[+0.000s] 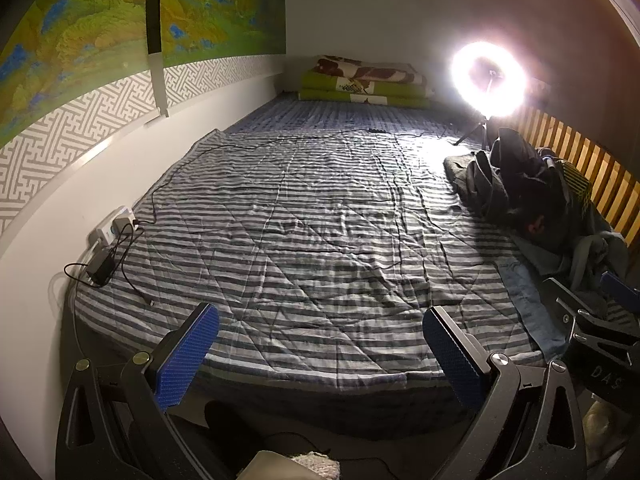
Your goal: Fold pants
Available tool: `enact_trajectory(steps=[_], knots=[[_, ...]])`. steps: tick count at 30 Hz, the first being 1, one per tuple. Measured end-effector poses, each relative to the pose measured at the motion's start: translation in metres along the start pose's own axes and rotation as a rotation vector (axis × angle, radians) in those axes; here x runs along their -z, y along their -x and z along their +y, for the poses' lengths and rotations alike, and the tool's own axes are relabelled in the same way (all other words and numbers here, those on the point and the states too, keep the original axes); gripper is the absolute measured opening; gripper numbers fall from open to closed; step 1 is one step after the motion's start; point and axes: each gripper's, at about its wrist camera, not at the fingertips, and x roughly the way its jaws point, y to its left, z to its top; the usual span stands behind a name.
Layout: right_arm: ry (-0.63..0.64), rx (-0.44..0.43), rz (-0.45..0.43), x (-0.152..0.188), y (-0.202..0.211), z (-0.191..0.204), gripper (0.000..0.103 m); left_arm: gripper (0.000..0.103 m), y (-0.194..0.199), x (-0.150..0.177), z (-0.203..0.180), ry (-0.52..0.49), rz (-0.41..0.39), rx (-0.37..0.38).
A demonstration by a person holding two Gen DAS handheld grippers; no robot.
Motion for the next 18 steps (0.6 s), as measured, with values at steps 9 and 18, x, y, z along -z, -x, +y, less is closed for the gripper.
enact_trajectory(steps=[9,18], knots=[[0.003,0.006,0.004,-0.0002,-0.0031,0.0004,0.102,0.103,-0.0018,0.0002,0.0001,0.005,0.000,0.000],[0.007,0.009,0.008,-0.0007,-0.0044,0.0013,0.102,0.103,-0.0045,0.0000,0.0028,0.013,0.000,0.003]])
